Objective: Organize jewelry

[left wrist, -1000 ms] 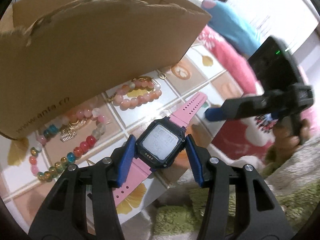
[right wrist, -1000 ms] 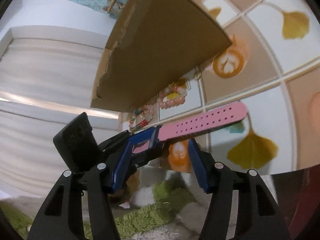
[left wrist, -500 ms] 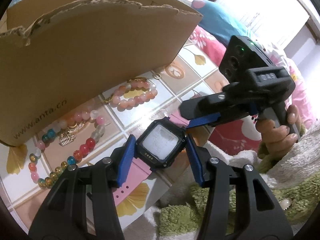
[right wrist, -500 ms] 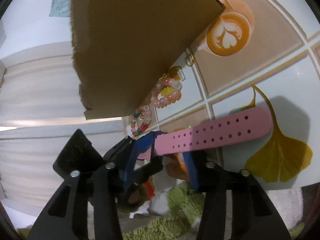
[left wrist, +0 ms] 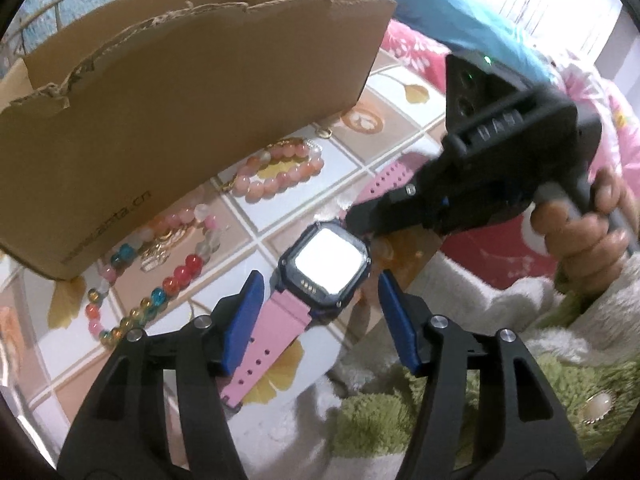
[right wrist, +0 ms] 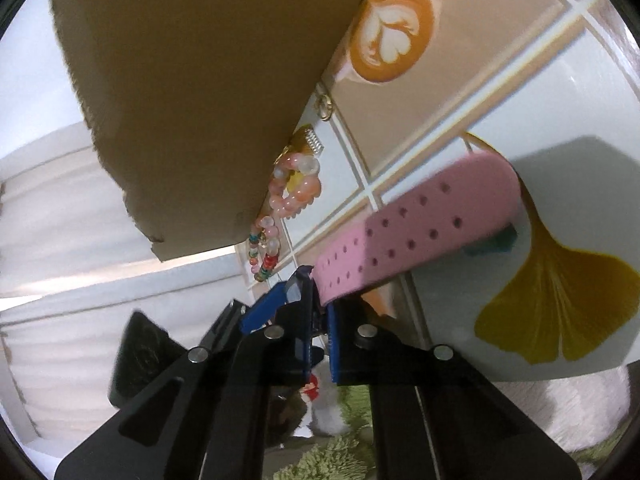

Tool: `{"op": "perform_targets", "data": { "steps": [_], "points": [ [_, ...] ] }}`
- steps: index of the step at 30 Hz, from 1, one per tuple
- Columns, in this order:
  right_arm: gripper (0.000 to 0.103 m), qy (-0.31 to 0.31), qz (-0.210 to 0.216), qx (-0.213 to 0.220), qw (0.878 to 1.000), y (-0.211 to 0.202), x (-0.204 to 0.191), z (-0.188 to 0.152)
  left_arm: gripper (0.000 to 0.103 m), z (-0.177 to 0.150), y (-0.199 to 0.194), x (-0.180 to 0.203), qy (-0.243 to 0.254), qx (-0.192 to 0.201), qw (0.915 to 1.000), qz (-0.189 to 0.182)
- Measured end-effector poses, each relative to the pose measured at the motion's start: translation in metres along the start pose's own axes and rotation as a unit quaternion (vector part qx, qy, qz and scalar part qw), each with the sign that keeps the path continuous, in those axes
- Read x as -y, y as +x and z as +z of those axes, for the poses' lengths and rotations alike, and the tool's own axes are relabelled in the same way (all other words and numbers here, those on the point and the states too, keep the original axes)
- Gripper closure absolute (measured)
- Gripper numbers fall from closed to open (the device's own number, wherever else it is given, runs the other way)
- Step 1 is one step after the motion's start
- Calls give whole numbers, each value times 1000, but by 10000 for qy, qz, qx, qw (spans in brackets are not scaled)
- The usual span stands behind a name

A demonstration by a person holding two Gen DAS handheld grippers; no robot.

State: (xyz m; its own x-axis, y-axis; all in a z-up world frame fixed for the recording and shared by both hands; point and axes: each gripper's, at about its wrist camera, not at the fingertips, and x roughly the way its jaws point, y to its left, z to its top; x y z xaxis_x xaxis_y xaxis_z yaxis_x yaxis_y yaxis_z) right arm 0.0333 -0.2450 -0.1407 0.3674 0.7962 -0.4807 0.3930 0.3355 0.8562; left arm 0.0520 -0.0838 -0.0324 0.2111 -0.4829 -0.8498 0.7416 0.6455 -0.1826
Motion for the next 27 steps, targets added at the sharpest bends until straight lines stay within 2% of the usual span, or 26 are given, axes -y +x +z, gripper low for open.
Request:
{"op": "perform_targets", "data": {
  "steps": [2, 5, 10, 11, 15, 19, 27],
  "points": [
    [96, 207, 85, -67, 9997, 0, 5, 4, 46, -2, 0, 6, 109, -12, 9995, 301],
    [96, 570, 200, -199, 9980, -2, 12, 7, 46, -5, 3, 18, 393, -59, 9946, 963],
    [96, 1071, 462, -352, 9925, -6, 29, 12, 46, -6, 6, 33, 740, 30, 9850, 1559],
    [96, 1192, 541, -387, 9906, -7, 34, 13, 49, -6, 7, 34, 775, 39, 9832, 1652],
    [97, 1488, 752, -475, 9849, -10, 44, 12, 63, -5, 11, 41, 926, 49, 9772, 1909],
    [97, 1653, 858, -520, 9811, -15, 51, 10, 64, -5, 14, 43, 1108, 91, 9728, 2032],
    [97, 1840, 1158, -546, 9745, -26, 64, 12, 63, -6, 16, 40, 1271, 229, 9705, 2035]
  ]
}}
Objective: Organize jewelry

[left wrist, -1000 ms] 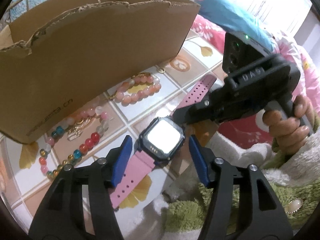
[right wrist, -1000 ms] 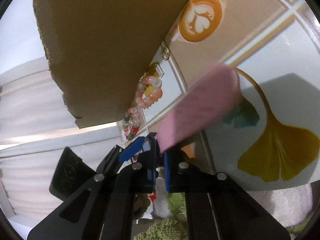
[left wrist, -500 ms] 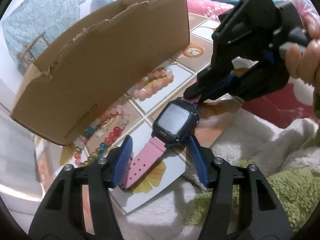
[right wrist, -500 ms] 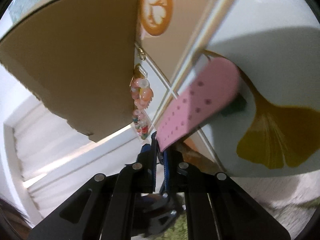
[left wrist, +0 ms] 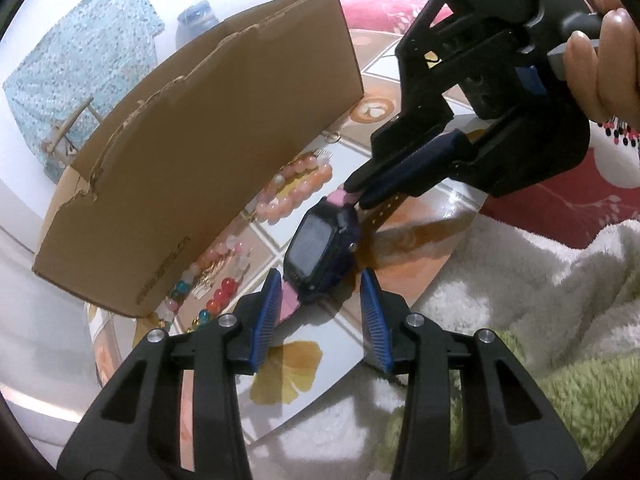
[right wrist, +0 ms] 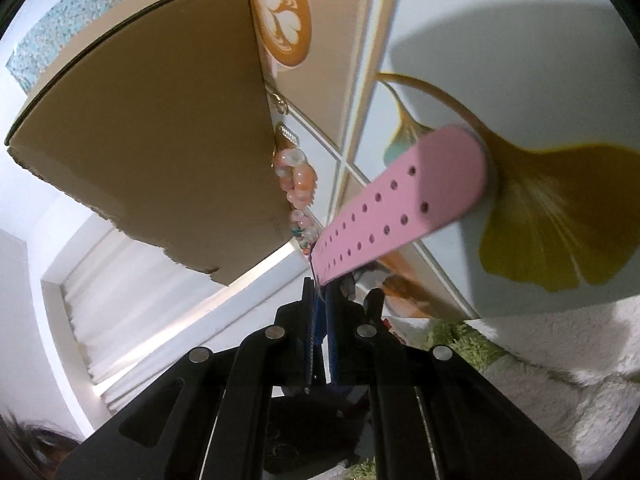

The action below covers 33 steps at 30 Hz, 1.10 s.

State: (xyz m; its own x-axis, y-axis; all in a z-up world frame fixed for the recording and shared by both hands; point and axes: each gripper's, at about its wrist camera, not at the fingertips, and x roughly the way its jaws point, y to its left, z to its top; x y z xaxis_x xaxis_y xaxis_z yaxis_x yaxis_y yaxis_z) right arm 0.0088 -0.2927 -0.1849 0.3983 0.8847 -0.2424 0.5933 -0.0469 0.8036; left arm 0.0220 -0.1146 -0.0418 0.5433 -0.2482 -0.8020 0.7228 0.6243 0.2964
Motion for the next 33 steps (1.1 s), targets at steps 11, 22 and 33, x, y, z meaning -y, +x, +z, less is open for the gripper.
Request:
{"op": "perform_targets", "data": {
  "steps": [11, 22, 33],
  "points": [
    [95, -896, -427, 133, 9950, 18, -23, -16, 87, 8, -1, -13, -51, 176, 9998, 105],
    [58, -5725, -3529, 936, 7341, 27, -127, -92, 89, 4, -7, -16, 603, 347, 9971, -299],
    [58, -7786, -4503, -131, 4369, 110, -122, -124, 89, -2, -13, -14, 1216, 420, 9901, -568]
  ]
}}
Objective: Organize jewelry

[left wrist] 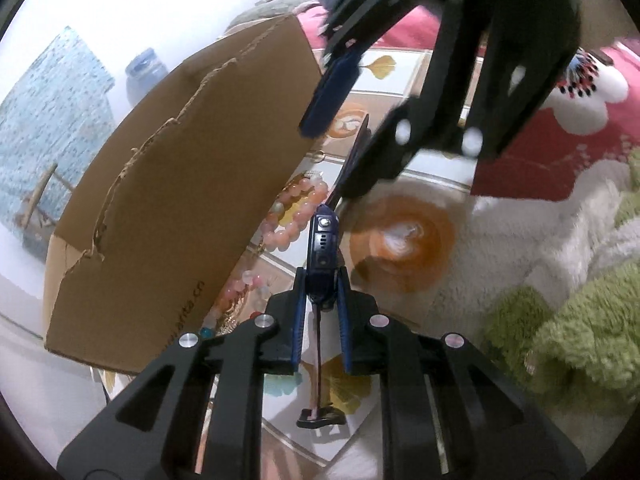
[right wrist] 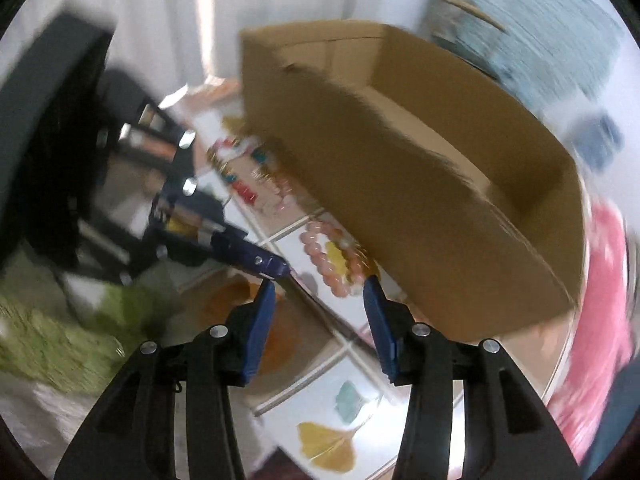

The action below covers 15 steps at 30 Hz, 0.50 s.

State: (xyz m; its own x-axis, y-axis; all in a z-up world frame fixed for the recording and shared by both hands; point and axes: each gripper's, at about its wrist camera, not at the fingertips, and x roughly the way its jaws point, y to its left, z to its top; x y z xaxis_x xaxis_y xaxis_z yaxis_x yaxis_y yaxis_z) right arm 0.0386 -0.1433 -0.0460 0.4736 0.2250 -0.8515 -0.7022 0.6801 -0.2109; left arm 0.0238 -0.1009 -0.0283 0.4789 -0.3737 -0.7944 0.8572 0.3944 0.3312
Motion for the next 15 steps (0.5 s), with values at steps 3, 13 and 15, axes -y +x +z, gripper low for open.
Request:
{"op": "perform_targets", "data": {
  "steps": [3, 13, 15],
  "points": [
    [68, -395, -28, -195, 9990, 16, -7, 4, 89, -3, -2, 2, 116, 17, 9999, -76],
    [98, 626, 242, -636, 9957, 25, 5, 0, 85, -8, 0, -13, -793, -152, 9955, -497],
    [98, 789, 257, -643, 9945, 26, 9, -2, 85, -14, -1, -15, -959, -235, 9939, -488]
  ]
}}
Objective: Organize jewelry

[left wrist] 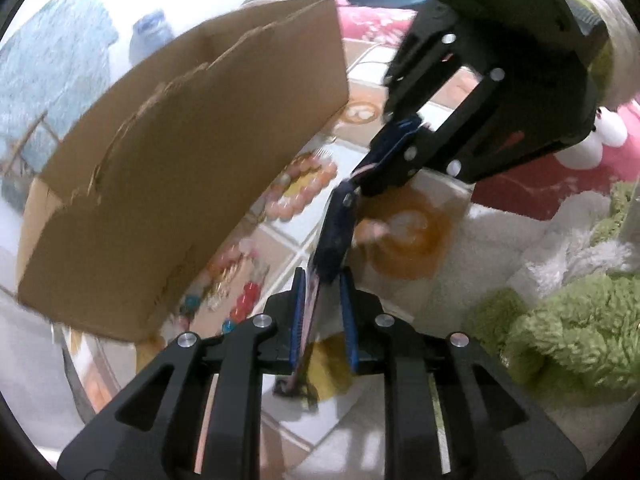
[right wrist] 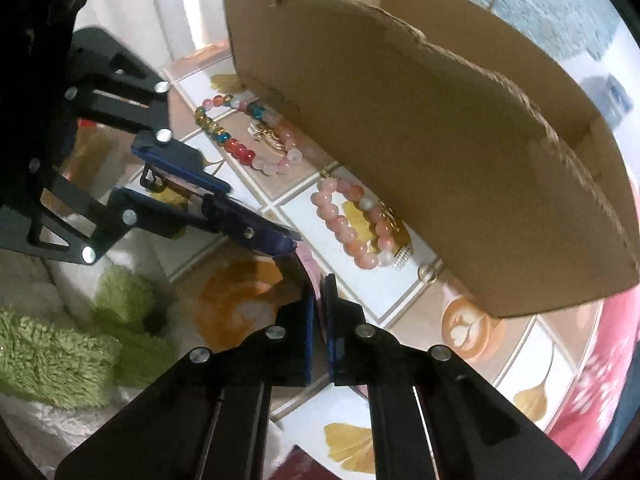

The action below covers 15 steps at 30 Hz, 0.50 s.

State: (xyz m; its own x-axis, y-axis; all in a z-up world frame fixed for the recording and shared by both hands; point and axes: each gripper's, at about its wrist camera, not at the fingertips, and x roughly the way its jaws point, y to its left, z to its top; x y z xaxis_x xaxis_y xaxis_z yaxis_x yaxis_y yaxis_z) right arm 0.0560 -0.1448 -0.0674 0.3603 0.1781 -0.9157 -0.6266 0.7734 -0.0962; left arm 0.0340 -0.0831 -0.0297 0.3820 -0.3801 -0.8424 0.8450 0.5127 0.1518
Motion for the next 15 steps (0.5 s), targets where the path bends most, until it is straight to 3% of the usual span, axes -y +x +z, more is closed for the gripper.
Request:
{"op": "perform_targets", "data": {
  "steps": [6, 11, 15],
  "points": [
    [98, 409, 97, 80, 9991, 0, 9, -3, 88, -19, -2, -4, -262, -174, 9992, 265],
    [98, 616, -2, 241, 9978, -9, 3, -10, 99, -19, -9, -8, -446, -26, 9973, 578],
    [99, 846, -195, 497, 9950, -34, 7, -18, 100, -10, -24, -4, -379, 179, 9962, 758]
  ]
}}
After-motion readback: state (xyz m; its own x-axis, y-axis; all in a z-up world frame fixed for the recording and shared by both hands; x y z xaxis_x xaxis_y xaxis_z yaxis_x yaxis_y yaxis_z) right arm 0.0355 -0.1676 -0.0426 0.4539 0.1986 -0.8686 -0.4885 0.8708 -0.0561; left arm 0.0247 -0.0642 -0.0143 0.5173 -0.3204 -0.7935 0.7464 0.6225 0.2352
